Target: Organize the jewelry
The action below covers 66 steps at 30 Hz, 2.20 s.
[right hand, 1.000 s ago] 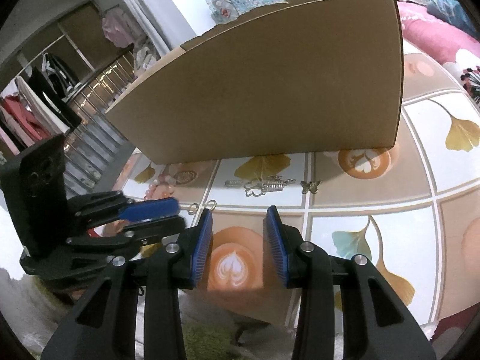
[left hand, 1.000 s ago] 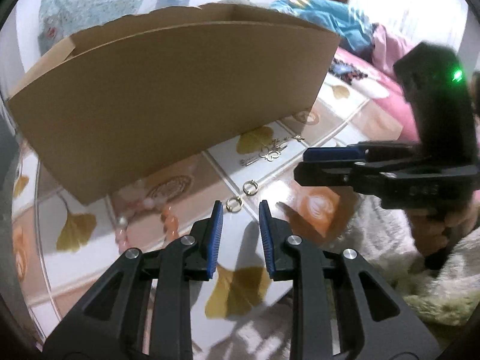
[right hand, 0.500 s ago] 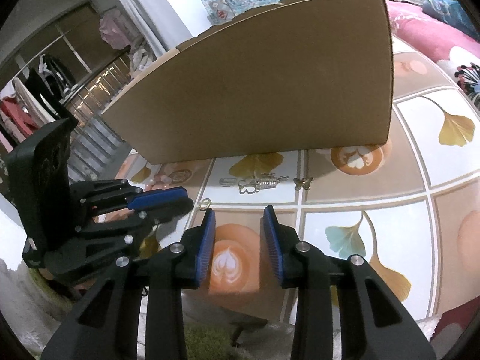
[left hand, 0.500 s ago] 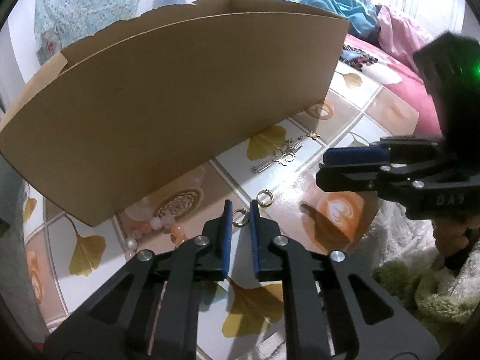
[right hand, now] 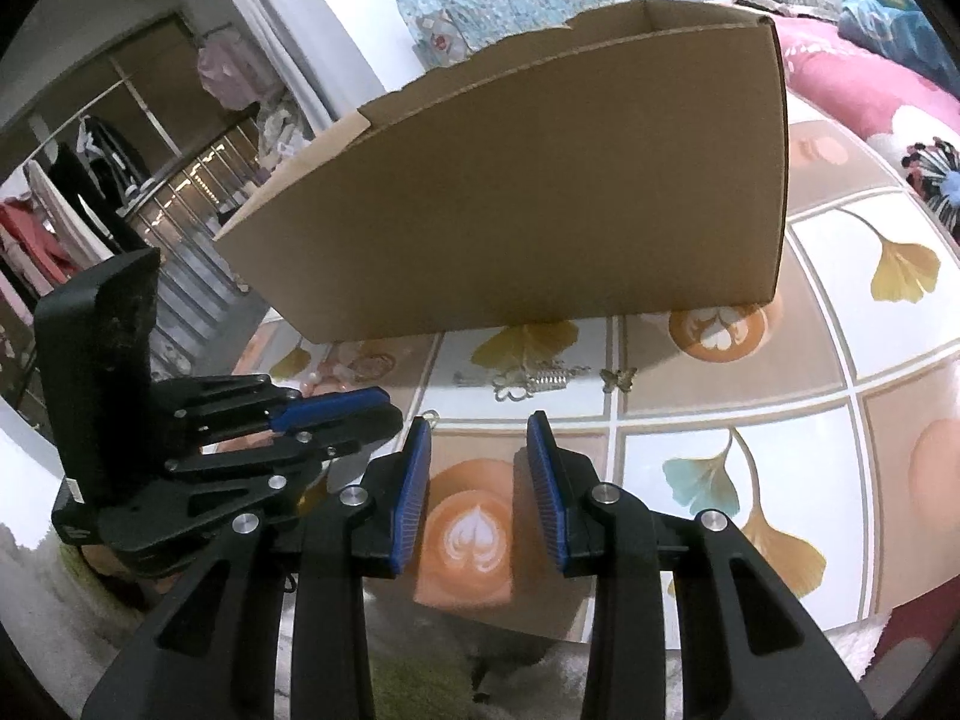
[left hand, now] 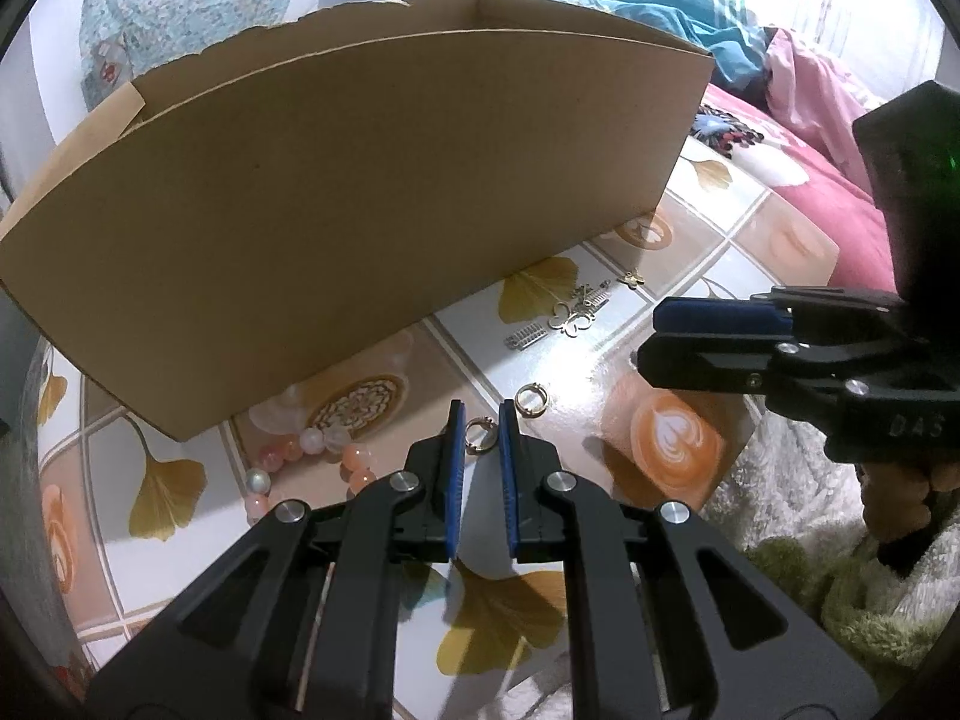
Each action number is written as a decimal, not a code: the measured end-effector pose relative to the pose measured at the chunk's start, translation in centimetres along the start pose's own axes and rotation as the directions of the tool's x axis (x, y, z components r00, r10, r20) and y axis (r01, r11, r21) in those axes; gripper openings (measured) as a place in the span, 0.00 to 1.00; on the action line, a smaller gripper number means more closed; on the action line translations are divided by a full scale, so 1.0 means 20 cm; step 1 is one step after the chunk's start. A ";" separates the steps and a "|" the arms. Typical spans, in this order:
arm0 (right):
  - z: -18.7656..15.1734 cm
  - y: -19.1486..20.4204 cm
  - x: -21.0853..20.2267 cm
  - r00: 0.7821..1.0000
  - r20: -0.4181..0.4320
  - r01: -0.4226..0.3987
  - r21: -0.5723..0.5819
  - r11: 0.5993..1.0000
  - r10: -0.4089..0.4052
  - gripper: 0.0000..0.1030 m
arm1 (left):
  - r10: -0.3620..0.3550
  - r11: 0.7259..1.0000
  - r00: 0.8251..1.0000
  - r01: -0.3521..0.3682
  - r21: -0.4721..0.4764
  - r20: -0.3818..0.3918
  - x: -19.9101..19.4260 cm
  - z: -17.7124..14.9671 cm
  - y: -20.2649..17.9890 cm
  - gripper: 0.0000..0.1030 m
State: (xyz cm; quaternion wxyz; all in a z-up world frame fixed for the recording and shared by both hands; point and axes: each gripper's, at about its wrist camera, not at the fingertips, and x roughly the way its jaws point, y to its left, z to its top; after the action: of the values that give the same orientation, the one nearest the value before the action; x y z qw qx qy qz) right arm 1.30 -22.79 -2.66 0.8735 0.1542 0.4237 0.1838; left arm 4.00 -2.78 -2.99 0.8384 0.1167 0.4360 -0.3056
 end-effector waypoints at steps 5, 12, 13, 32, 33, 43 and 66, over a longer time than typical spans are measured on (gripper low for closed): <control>0.00 0.01 -0.01 1.000 0.007 0.002 -0.013 1.000 -0.002 0.32 | 0.011 1.000 1.000 -0.011 -0.011 0.004 0.00 0.00 0.00 0.10; -0.01 0.04 -0.01 1.000 0.015 -0.006 -0.044 0.999 0.006 0.32 | 0.024 0.999 1.000 -0.024 -0.023 -0.001 0.00 0.00 -0.01 0.10; -0.01 0.04 -0.01 1.000 0.016 -0.009 -0.049 0.999 0.010 0.32 | 0.028 0.999 1.000 -0.028 -0.022 0.001 0.00 0.00 -0.01 0.10; -0.04 0.03 -0.04 0.999 0.022 -0.027 -0.121 0.992 0.030 0.32 | -0.004 0.995 1.000 0.006 -0.105 0.023 -0.05 -0.05 0.03 0.00; -0.03 0.04 -0.03 0.999 0.016 -0.032 -0.129 0.991 0.034 0.32 | -0.013 0.994 1.000 0.016 -0.110 0.027 -0.06 -0.05 0.04 0.00; -0.02 0.11 0.02 1.000 -0.021 -0.006 -0.216 0.976 0.002 0.32 | -0.051 0.985 0.999 0.049 -0.164 -0.008 -0.07 -0.09 0.06 0.14; -0.02 0.11 -0.01 0.998 0.014 0.056 -0.234 0.971 -0.055 0.32 | 0.025 0.999 0.999 -0.024 -0.026 0.021 0.00 -0.02 -0.03 0.10</control>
State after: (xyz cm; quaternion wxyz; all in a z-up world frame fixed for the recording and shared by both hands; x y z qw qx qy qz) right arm 0.40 -20.89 -1.85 0.8919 0.0391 0.4000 0.2074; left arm 3.42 -3.08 -3.18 0.8481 0.1079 0.4295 -0.2910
